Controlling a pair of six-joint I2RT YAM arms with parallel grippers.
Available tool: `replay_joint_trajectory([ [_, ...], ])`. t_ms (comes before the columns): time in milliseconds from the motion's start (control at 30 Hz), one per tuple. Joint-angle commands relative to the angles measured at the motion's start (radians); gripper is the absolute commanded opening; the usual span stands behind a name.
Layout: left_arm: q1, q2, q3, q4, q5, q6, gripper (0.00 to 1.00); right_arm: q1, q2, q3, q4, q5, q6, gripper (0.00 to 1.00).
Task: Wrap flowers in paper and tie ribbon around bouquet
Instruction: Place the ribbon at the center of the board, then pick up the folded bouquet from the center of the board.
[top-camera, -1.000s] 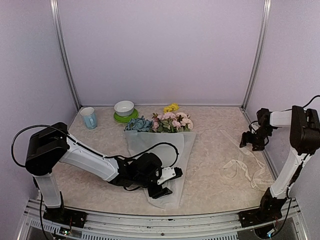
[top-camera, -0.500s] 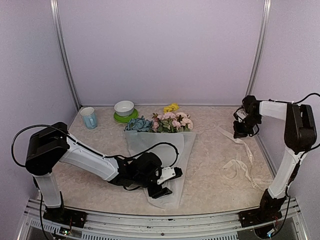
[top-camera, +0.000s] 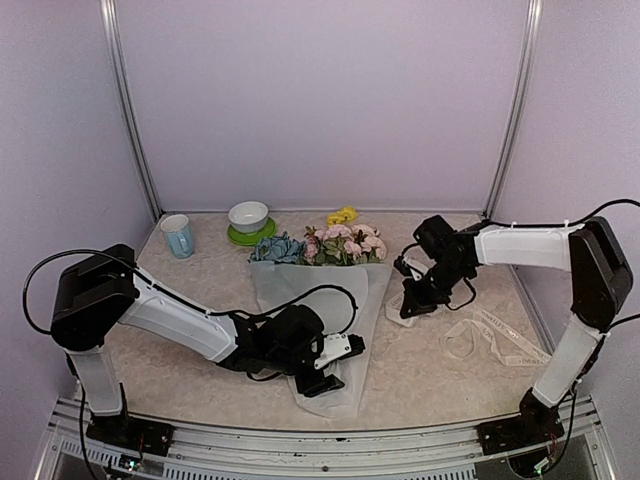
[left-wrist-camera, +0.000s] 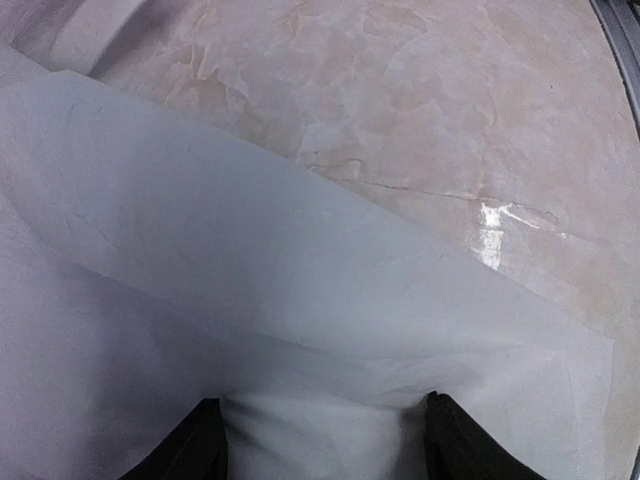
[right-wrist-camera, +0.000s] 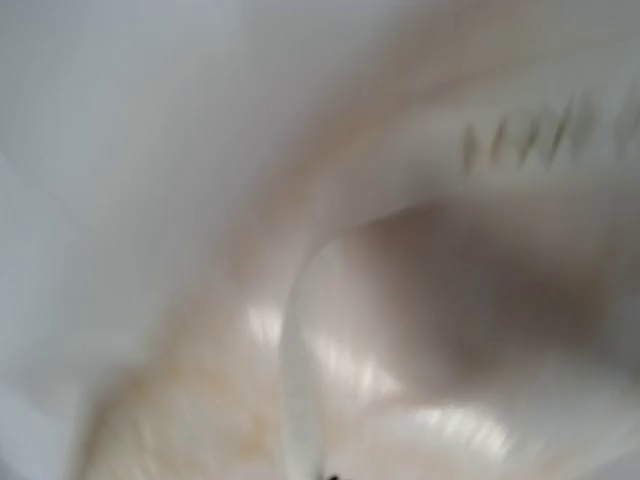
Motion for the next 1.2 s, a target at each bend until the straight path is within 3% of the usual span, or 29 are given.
replay_joint_trajectory([
  [0,-0.008,0.050,-0.013,-0.147,0.039,0.013,0.66,0.062,-0.040,-0.134,0.046,-0.018,0.156,0.00],
  [133,-0.007,0.055,-0.009,-0.143,0.038,0.014,0.65,0.131,-0.066,-0.236,0.143,-0.184,0.210,0.00],
  [333,-0.007,0.055,-0.007,-0.147,0.035,0.016,0.66,0.252,-0.093,-0.269,0.132,-0.336,0.211,0.00],
  [433,-0.007,0.052,-0.017,-0.142,0.033,0.017,0.66,0.236,-0.134,-0.250,0.063,-0.231,0.213,0.51],
  [500,-0.007,0.054,-0.014,-0.143,0.032,0.014,0.66,0.223,-0.160,-0.233,0.081,-0.212,0.226,0.66],
  [600,-0.008,0.053,-0.013,-0.143,0.033,0.011,0.66,0.214,-0.171,-0.237,0.194,-0.219,0.272,0.79],
  [700,-0.008,0.052,-0.014,-0.134,0.031,0.008,0.67,0.197,-0.115,-0.254,0.326,-0.220,0.337,0.80],
  [867,-0.010,0.046,-0.009,-0.140,0.029,0.002,0.68,0.174,-0.033,-0.234,0.410,-0.204,0.369,0.80],
  [1167,-0.013,0.043,-0.014,-0.121,0.039,-0.007,0.68,0.167,0.085,-0.235,0.629,-0.308,0.433,0.81],
])
